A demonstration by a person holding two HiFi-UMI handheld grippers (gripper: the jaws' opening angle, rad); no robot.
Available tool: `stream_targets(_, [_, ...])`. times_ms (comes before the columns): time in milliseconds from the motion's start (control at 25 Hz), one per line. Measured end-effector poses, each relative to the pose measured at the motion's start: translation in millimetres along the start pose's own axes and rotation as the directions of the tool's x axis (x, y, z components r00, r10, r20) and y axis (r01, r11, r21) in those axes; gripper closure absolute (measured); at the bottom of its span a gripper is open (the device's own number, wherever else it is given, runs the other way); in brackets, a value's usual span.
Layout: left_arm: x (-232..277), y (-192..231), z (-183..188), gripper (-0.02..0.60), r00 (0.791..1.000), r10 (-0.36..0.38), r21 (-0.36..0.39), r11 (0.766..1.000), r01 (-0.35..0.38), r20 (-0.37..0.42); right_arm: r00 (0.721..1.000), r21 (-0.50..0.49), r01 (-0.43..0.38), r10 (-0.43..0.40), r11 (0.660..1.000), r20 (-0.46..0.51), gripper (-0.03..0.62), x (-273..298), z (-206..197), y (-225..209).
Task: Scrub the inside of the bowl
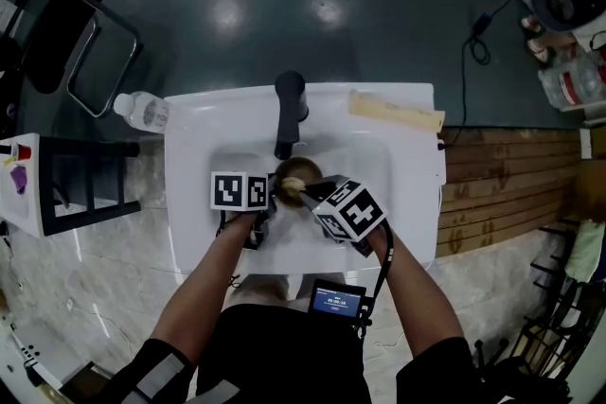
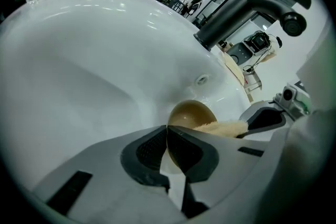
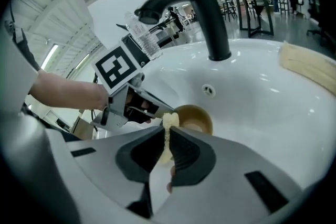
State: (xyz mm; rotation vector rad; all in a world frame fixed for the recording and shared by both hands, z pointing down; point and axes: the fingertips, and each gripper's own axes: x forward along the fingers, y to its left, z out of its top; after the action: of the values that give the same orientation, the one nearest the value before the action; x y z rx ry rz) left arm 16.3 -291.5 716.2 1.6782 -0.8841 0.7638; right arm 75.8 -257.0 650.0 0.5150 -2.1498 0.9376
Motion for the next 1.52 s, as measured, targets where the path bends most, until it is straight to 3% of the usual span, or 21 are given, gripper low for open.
stream_targets(280, [-0.3, -3.0, -0.7, 0.569, 1.0, 0.015, 0.064, 0.998, -0.015, -0.006, 0.986, 0.091, 0.118, -0.128, 0.989, 0.104, 0.557, -24.1, 11.4, -26.2])
stream_targets(440, [-1.2, -5.8, -1.5, 0.569, 1.0, 0.02, 0.091, 0.996, -0.019, -0.01, 0.977, 0.123, 0.171, -0.184, 0.978, 0.11, 0.557, -29.1, 9.7, -35.6])
stream_targets(920, [-15.6, -5.6, 3.1, 0.52, 1.0, -0.002, 0.081, 0.997, 0.002, 0.003, 0.976, 0.126, 0.186, -0.197, 0.975, 0.087, 0.557, -27.0, 5.6, -37.6])
stream_targets(1200, [-51.4, -14.2, 22.1, 0.522, 0.995, -0.013, 0.166, 0.986, -0.003, 0.098, 0.972, 0.111, 0.195, -0.207, 0.975, 0.113, 0.557, -41.8, 18.4, -31.7])
stream_targets(1360, [-76.7, -28.3, 31.7, 0.565, 0.975, -0.114, 0.208, 0.975, 0.073, 0.192, 0.963, 0.103, 0.208, -0.222, 0.973, 0.154, 0.557, -57.4, 28.1, -22.2])
stream_targets(1520, [-112.7, -51.2, 42.5, 0.578, 0.919, -0.269, 0.279, 0.942, 0.189, 0.286, 0.944, 0.097, 0.219, -0.236, 0.971, 0.23, 0.557, -80.0, 43.0, -8.7])
